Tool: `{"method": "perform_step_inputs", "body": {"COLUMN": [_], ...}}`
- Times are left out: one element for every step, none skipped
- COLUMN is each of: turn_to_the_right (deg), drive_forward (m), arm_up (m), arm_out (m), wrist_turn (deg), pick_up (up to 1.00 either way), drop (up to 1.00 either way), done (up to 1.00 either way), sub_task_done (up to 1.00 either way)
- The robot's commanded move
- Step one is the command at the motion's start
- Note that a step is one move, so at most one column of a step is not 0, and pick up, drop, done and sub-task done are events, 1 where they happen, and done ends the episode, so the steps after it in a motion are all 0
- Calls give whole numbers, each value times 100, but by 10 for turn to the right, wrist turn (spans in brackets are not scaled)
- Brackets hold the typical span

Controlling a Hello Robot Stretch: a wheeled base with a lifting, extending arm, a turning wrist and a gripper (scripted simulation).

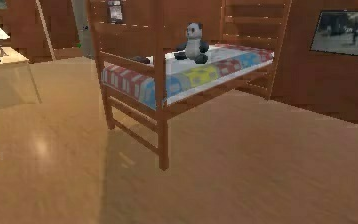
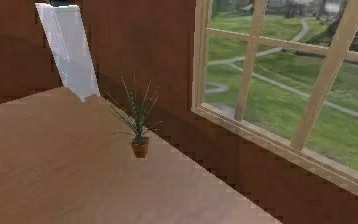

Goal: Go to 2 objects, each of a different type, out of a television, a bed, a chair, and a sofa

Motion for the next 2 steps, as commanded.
{"method": "perform_step_inputs", "body": {"turn_to_the_right": [-90,0], "drive_forward": [0,70], "arm_up": [0,0], "arm_out": [0,0], "wrist_turn": [0,0], "pick_up": [0,0], "drop": [0,0], "done": [0,0], "sub_task_done": [0,0]}}
